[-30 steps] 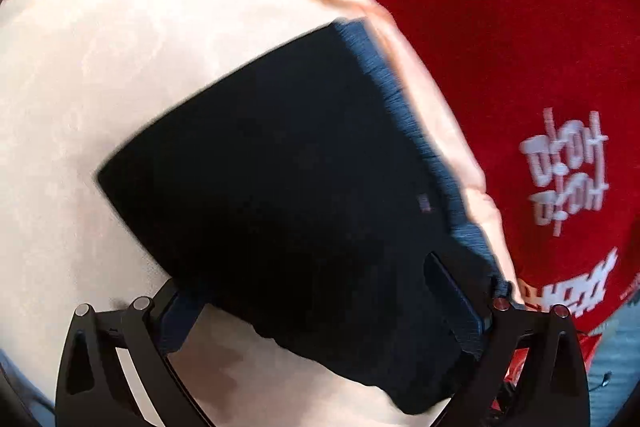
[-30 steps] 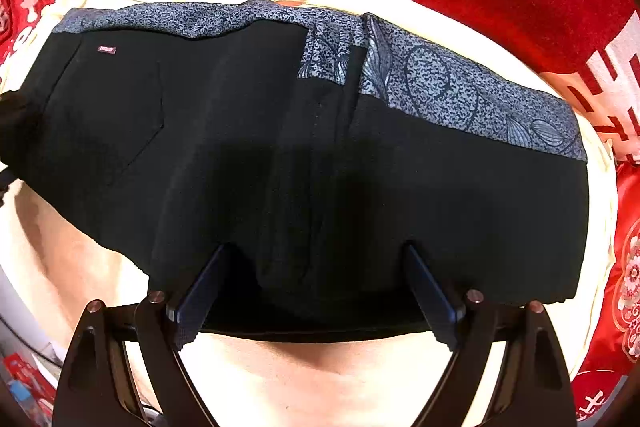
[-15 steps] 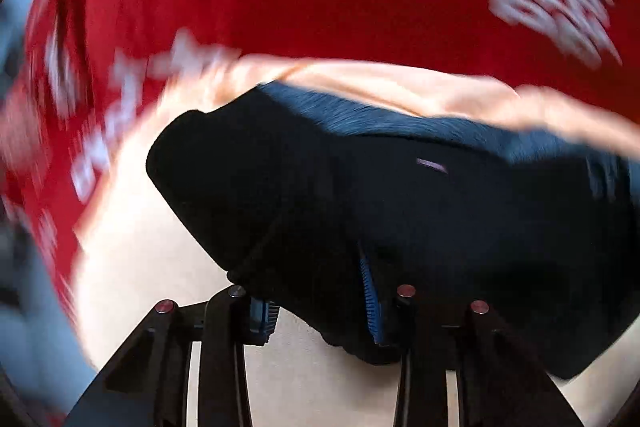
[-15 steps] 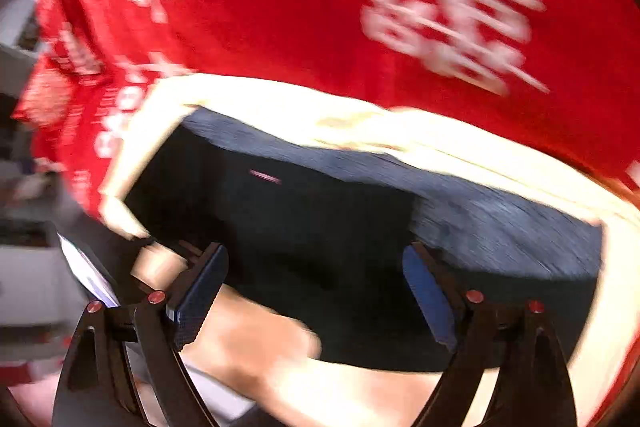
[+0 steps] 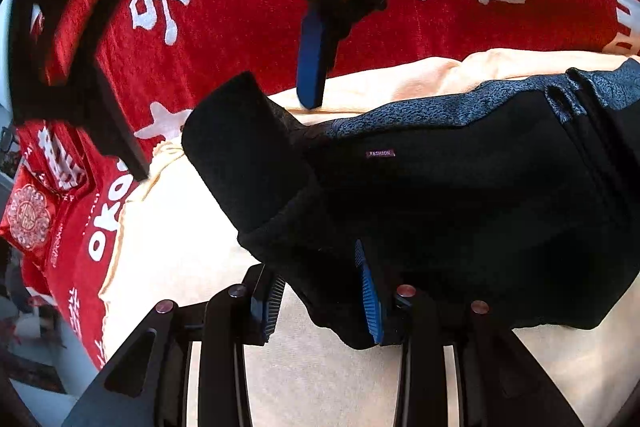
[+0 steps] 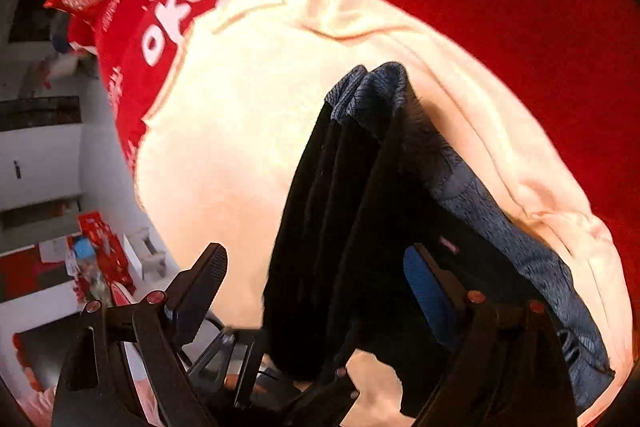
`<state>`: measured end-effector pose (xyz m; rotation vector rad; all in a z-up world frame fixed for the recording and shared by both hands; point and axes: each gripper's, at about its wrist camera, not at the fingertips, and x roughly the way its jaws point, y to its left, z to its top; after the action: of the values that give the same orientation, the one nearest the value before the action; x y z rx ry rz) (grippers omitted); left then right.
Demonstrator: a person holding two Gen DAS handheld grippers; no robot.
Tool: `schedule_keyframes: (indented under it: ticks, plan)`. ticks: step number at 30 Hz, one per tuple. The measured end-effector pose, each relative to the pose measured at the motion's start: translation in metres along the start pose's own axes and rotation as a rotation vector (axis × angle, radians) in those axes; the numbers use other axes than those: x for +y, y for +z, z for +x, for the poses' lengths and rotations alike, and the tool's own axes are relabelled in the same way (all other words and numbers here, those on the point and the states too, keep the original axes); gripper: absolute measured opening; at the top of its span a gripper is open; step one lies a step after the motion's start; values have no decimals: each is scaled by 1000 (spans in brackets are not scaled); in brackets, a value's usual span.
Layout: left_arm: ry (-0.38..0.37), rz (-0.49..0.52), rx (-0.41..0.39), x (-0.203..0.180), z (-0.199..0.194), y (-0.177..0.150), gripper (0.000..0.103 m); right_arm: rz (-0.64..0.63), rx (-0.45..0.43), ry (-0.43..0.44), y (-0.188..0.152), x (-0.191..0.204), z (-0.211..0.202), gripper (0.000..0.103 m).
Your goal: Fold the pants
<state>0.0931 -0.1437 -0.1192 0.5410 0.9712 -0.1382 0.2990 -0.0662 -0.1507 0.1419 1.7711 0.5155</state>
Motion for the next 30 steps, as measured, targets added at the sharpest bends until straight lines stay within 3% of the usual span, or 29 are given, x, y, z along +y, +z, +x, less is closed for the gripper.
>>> schedule_keyframes:
  ticks: [1, 2, 3, 5, 8, 13, 19, 25, 30]
  plan:
    - [1, 2, -2, 2, 2, -2, 36, 11, 22, -4, 3, -3, 6, 88]
    - [5, 4, -4, 11, 6, 1, 36, 27, 50, -12, 5, -5, 15, 64]
    - [7, 8, -7, 11, 6, 1, 36, 44, 82, -16, 4, -8, 24, 24]
    - [-13, 8, 5, 11, 7, 0, 36, 56, 58, -3, 1, -13, 24, 17]
    - [-29, 16, -22, 9, -5, 5, 36, 44, -25, 21, -14, -15, 4, 16]
    - [-76, 62, -111, -4, -44, 23, 36, 94, -180, 152, -62, -46, -52, 16]
    - [-230, 81, -209, -38, -105, 53, 36, 178, -381, 321, -152, -111, -118, 16]
    - [-373, 151, -229, -121, -150, 83, 36, 319, -548, 404, -258, -194, -155, 16]
    - [-419, 262, -220, -211, -162, 86, 36, 441, -607, 449, -329, -266, -142, 16]
